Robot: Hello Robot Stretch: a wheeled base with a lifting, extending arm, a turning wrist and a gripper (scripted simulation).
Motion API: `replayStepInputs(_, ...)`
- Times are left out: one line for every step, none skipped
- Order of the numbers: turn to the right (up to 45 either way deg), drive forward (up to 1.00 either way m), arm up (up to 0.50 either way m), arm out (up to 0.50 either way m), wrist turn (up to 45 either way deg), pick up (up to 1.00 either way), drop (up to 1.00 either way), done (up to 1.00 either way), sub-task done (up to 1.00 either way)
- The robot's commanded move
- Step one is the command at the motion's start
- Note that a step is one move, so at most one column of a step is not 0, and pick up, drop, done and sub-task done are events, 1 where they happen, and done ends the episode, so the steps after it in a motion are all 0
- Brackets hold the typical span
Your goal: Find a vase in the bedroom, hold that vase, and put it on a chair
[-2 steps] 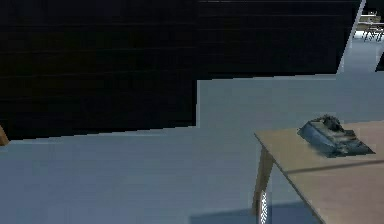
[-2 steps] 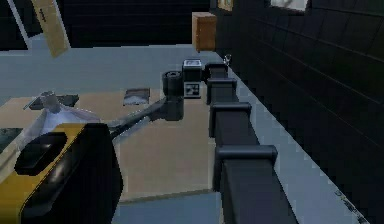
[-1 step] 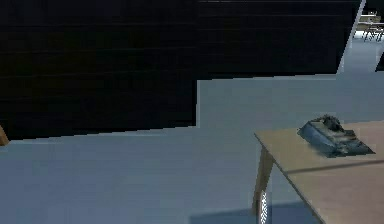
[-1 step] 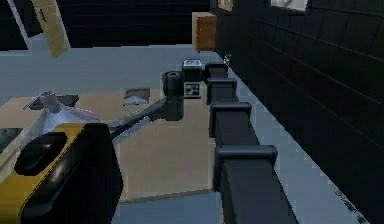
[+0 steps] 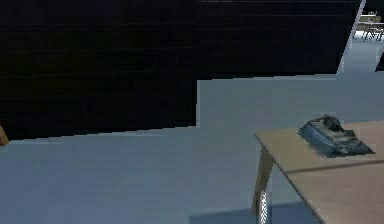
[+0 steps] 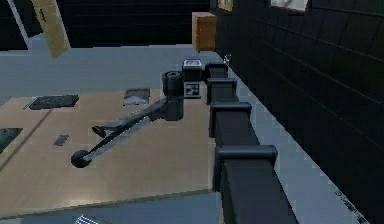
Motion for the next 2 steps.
replayStepInputs(0.0,0.0,0.0,-0.1,0.0,0.0,0.0,0.0,0.0)
replayStepInputs(0.0,0.0,0.0,0.0,0.0,0.0,0.0,1.0,0.0)
